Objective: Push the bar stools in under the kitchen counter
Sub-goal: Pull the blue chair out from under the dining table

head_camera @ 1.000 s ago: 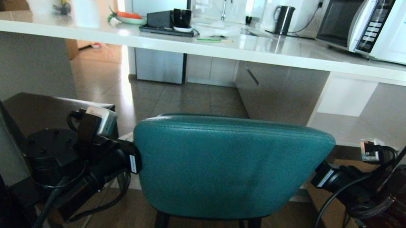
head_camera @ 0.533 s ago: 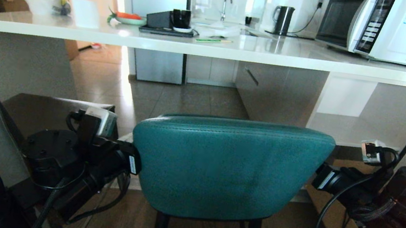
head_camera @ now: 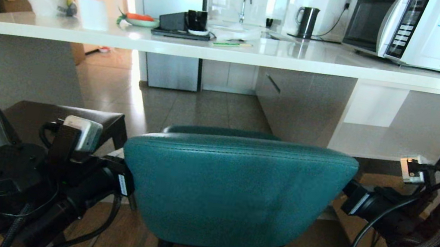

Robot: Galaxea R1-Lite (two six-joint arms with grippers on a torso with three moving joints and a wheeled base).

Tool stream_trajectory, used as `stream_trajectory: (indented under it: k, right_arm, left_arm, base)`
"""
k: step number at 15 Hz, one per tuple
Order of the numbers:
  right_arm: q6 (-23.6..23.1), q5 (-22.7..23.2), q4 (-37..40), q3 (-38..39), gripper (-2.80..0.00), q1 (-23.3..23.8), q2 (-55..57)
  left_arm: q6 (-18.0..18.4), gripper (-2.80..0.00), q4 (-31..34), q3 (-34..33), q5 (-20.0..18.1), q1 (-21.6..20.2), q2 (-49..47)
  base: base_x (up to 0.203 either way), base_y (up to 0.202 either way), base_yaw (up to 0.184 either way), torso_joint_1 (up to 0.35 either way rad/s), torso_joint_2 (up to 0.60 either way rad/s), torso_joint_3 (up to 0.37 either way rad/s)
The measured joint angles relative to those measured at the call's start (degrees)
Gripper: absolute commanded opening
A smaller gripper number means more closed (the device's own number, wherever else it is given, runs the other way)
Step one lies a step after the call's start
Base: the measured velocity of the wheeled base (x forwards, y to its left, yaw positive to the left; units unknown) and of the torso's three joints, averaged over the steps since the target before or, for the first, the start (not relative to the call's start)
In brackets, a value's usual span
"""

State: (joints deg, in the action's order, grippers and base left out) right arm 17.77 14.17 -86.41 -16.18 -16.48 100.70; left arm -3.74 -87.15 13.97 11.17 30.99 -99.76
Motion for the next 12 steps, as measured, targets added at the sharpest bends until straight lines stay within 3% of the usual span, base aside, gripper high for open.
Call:
stream_trajectory:
  k: [6, 9, 12]
  right_arm:
    - [-0.1, -0.6, 0.3, 1.0, -2.80, 2.5, -1.3]
    - [-0.1, -0.1, -0.1, 2.9, -2.80, 3.7, -1.9]
    - [-0.3, -0.5, 0.1, 3.6, -2.80, 3.9, -2.4]
  left_arm:
    - [0.0, -2.80, -0.7, -0.4, 0.7, 3.2, -2.0]
    - [0.2, -2.80, 0.1, -1.2, 0.0, -2.0, -2.1]
    - [0.1, -2.80, 0.0, -0.8, 0.6, -4.2, -2.2]
  base:
    - [0.000, 0.000, 0.000, 0.000, 0.00, 0.000]
    - [0.000, 0.000, 0.000, 0.000, 0.00, 0.000]
    - [0.000, 0.000, 0.000, 0.000, 0.00, 0.000]
